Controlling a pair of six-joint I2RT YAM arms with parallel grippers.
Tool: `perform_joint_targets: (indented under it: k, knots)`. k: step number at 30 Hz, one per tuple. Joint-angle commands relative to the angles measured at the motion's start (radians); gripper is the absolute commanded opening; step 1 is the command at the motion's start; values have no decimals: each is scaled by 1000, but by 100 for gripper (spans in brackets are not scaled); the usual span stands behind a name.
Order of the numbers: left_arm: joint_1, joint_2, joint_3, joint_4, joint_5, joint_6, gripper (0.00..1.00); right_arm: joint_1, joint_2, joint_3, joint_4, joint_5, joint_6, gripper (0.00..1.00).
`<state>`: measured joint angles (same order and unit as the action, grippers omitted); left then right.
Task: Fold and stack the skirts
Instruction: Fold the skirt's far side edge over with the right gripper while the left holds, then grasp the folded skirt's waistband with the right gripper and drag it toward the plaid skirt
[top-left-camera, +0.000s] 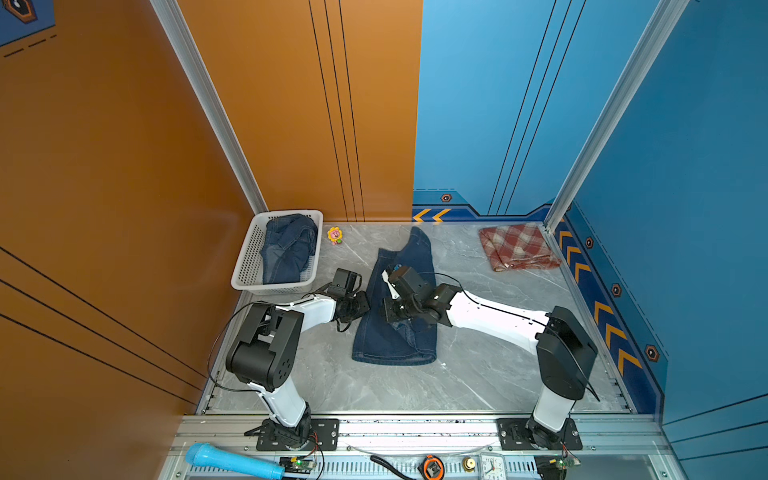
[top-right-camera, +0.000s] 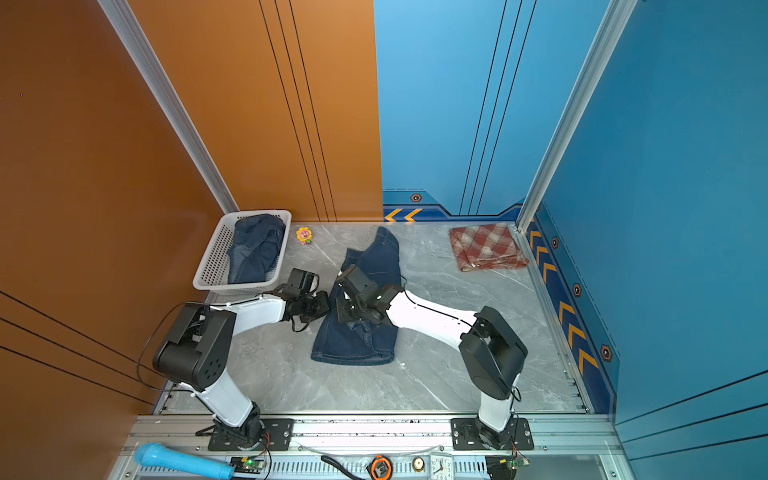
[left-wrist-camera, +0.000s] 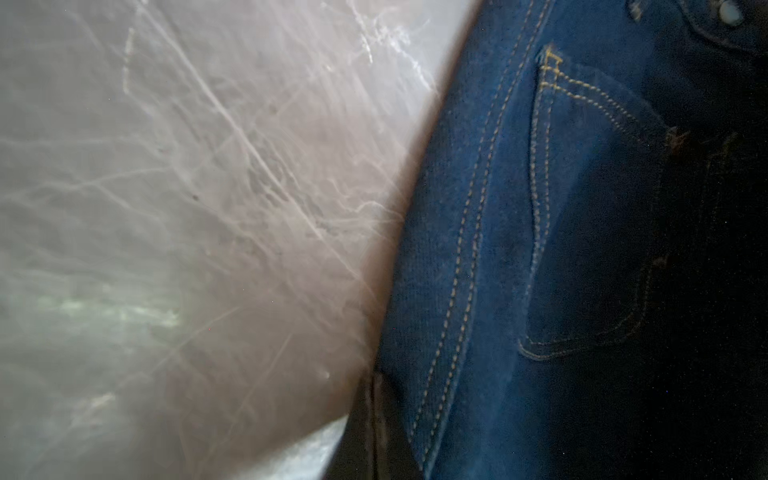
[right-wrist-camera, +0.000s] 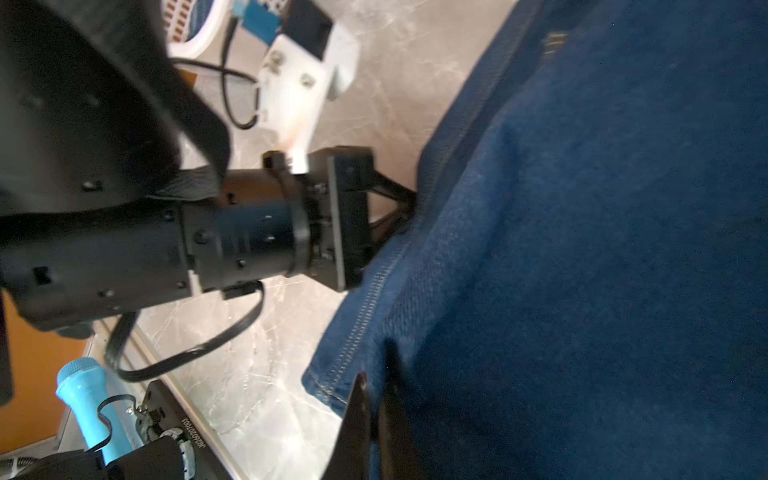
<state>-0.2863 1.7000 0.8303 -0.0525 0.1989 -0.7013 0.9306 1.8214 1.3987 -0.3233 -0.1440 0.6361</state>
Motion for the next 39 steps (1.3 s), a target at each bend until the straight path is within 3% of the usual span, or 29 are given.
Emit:
perform_joint_targets:
  k: [1, 4, 7, 12, 16, 20, 24, 26, 31, 34, 39]
  knots:
    - [29, 32, -79, -75, -11, 0, 0, -18, 4, 46, -44, -34, 6, 36]
    - [42, 24, -100, -62, -9, 4, 0, -53, -38, 3, -21, -6, 18, 61]
    - [42, 27, -107, -55, -2, 5, 0, -103, -85, -55, 8, 25, 36, 73]
    - [17, 47, -94, -52, 7, 4, 0, -220, -145, -134, 8, 90, 46, 74]
    - [-47, 77, -68, -53, 2, -3, 0, -392, -178, -173, 10, 115, 48, 74]
    - [-151, 149, 23, -81, 7, -6, 0, -549, -206, -166, 8, 104, 42, 75]
    - [-271, 257, 191, -163, 41, 25, 0, -630, -213, -137, -16, 91, 11, 76]
    - [-323, 289, 283, -188, 78, 55, 4, -636, -190, -100, -61, 93, -25, 77]
    - [-377, 262, 318, -218, 144, 132, 37, -604, -150, -66, -104, 115, -85, 78]
    - [-327, 186, 243, -200, 150, 129, 45, -570, -116, -47, -138, 146, -125, 78]
    - [-175, 64, 132, -160, 130, 86, 47, -505, -14, 24, -172, 165, -184, 78]
